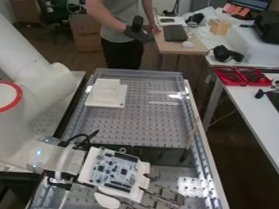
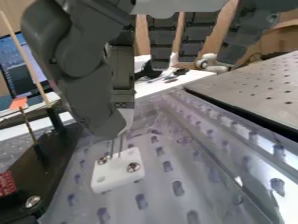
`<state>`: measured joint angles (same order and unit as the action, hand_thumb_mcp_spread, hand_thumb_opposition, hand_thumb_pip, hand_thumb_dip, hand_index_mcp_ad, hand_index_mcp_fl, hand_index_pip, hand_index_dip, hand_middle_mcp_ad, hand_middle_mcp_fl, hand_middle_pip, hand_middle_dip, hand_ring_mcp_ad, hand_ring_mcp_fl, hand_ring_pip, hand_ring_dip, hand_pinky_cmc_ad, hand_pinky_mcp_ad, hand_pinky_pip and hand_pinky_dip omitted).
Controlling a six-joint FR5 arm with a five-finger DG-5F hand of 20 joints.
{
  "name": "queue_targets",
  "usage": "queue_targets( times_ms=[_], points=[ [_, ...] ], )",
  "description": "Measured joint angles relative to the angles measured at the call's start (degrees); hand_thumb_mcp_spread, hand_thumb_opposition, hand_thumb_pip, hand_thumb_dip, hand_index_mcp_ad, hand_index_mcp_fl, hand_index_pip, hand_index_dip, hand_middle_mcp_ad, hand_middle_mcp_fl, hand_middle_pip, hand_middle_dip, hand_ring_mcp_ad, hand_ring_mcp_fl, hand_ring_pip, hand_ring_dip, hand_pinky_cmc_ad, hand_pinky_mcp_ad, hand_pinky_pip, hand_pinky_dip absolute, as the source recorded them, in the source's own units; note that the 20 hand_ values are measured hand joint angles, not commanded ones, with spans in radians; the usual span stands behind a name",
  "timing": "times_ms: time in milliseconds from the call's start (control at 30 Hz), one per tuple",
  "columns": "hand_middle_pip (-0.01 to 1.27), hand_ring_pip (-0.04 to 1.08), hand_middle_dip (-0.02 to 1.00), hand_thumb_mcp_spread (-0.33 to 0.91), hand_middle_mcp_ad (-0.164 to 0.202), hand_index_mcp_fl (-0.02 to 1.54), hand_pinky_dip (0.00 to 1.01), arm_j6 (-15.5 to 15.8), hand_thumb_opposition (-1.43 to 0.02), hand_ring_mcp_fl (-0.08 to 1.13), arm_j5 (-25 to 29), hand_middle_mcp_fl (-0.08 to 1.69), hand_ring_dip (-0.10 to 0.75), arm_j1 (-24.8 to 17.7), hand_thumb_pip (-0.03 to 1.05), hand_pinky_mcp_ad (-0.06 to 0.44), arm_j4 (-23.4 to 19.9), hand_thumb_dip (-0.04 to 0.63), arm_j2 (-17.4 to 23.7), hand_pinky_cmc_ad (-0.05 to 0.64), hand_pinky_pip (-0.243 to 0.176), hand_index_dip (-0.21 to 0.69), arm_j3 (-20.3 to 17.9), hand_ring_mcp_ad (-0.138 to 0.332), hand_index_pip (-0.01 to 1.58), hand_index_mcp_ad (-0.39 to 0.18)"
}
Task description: Grab the paper clip and place it in the clear container
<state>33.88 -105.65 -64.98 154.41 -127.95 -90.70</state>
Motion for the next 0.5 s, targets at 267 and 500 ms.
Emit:
queue_targets(
  times_ms=[267,500],
  points=[
    [0.14,0.09,0.19,0.47,0.061,0.30,0.20,-0.3,-0.86,0.00,0.1,0.04,0.073,-0.1,0.73,0.211,0.1,0.283,-0.3,0.246,-0.059,0.126,0.0,0.087,1.53,-0.152],
    [0.14,0.09,0.19,0.47,0.061,0.30,0.19,-0.4,-0.86,0.00,0.0,0.04,0.073,0.0,0.73,0.215,0.0,0.283,-0.2,0.250,-0.059,0.126,-0.1,0.087,1.53,-0.152]
  ],
)
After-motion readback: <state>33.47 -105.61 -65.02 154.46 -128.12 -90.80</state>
